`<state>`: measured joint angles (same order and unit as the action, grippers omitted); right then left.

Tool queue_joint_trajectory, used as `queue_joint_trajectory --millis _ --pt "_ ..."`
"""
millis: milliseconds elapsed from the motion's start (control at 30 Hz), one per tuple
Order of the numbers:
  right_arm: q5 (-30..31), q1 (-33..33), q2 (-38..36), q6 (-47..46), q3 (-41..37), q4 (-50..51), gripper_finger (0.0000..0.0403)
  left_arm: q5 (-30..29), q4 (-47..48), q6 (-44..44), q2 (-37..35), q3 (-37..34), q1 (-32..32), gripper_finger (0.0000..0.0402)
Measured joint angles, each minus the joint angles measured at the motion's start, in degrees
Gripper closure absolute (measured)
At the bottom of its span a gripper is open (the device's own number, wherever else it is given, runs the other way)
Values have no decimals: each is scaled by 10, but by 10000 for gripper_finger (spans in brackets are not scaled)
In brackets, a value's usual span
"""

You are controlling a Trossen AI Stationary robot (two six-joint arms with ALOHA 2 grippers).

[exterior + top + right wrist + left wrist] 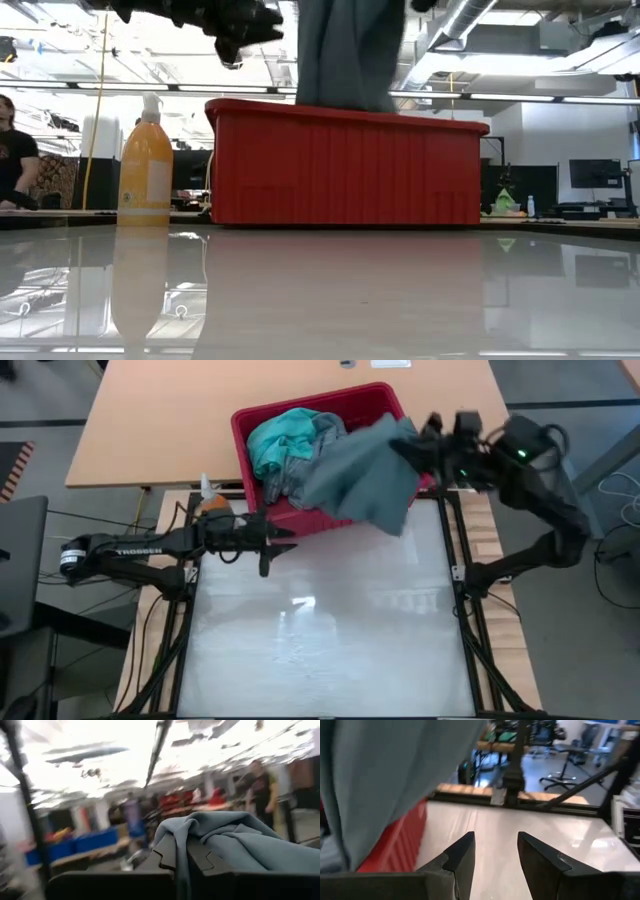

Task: Fold Laundry from Bin
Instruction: Remove the dark blue pants from the red bin

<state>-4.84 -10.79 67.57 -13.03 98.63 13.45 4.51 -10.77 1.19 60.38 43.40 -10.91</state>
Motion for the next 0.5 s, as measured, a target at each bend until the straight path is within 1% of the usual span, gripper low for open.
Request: queue_joint_trajectory --millis 100,133,267,333,400,500 --pt "53 75 -11 13 0 100 374 -11 -4 -21 0 0 21 263" --pt "61 101 -12 12 -5 130 374 -19 -3 -23 0 0 27 263" --pt "56 205 -10 -36 -60 231 373 -42 -2 -25 4 0 42 263" --pt "56 256 -8 -103 -113 263 373 -55 -2 -25 6 0 46 263" --pt "82 292 -8 -184 -175 267 373 -68 0 -20 11 0 47 263" --pt "109 315 -9 -323 -274 262 373 -79 7 -5 20 0 47 263"
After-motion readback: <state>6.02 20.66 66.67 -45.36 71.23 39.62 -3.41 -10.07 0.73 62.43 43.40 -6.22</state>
